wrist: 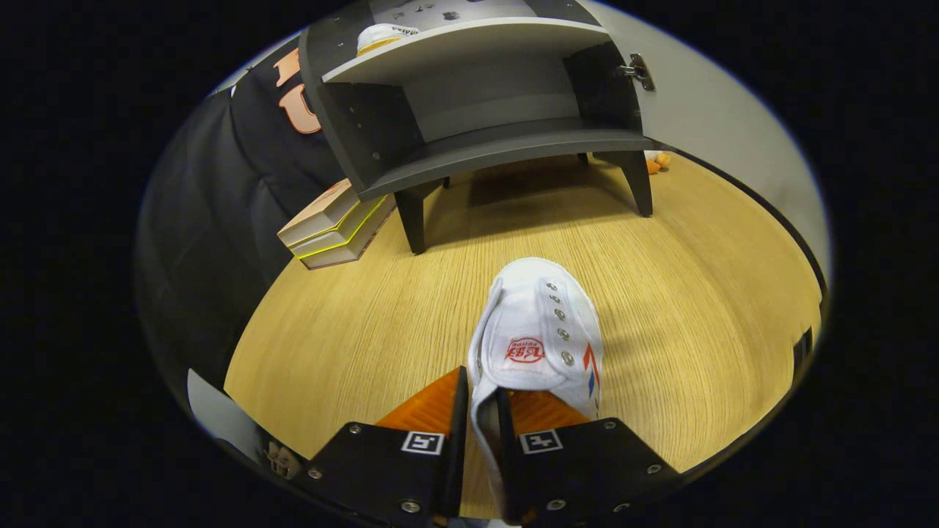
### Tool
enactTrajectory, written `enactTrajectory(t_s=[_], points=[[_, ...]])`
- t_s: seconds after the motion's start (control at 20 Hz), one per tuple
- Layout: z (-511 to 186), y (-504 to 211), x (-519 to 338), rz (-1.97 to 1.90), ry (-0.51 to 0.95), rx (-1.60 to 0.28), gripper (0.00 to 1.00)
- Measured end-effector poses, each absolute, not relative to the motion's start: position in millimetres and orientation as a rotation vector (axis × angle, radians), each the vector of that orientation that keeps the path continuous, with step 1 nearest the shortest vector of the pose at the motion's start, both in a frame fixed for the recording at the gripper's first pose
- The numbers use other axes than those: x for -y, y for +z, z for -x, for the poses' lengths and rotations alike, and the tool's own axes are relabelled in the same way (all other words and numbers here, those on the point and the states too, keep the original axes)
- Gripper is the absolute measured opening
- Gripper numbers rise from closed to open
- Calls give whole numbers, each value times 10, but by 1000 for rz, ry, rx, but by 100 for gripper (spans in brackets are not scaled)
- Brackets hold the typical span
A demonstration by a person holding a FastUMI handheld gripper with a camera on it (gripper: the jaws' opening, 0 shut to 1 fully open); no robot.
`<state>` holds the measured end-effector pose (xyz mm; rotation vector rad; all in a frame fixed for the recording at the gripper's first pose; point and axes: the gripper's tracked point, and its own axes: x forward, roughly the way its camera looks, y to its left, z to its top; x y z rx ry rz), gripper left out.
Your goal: Open the shoe cabinet door, grab the shoes and put them into the shoe cabinet, then close the shoe cabinet door.
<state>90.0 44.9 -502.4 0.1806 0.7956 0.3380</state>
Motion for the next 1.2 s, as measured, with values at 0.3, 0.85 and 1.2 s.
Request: enactTrajectory(t_s=[0.3, 0.85, 1.2], points=[[-1001, -4817, -277, -152, 283, -731, 0], [-1150, -3214, -34, -38, 281, -546, 0], [-1644, -1870, 10, -21, 283, -385, 0]])
